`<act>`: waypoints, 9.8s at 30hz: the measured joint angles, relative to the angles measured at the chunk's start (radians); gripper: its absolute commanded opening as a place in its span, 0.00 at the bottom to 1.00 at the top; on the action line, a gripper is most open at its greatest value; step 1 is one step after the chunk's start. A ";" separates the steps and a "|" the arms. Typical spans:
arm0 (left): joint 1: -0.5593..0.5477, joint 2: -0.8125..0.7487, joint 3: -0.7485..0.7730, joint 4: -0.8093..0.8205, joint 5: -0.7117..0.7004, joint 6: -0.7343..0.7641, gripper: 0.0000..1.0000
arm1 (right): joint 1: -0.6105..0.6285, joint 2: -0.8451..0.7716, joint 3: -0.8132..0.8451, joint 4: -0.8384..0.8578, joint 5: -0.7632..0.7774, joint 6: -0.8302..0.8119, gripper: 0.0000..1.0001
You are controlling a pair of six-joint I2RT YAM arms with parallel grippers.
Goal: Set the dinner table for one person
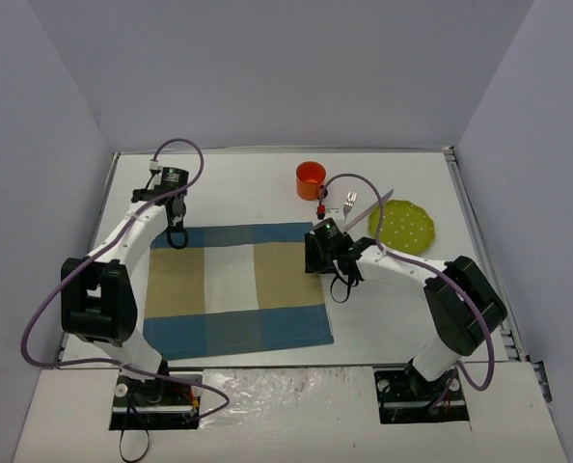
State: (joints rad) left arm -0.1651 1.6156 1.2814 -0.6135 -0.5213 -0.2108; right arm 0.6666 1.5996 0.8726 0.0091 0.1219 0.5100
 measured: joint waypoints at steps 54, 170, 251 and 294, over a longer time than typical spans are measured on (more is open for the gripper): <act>0.134 0.005 -0.355 0.326 0.400 -0.720 0.97 | -0.062 0.775 1.001 -0.073 0.091 -0.449 0.37; 0.086 -0.704 -0.477 0.015 0.441 -0.167 0.97 | -0.835 0.033 -0.040 -0.013 -0.018 0.312 0.34; 0.081 -0.750 -0.232 -0.237 0.457 -0.199 0.97 | -0.011 0.596 0.688 0.183 -0.330 0.255 0.00; 0.081 -0.848 -0.515 -0.019 0.498 -0.165 0.97 | -0.389 0.389 0.597 0.069 -0.415 -0.695 0.76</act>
State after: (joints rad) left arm -0.0841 0.7675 0.7666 -0.6322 -0.0231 -0.3756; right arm 0.2771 1.9885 1.4698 0.0779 -0.2928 -0.1850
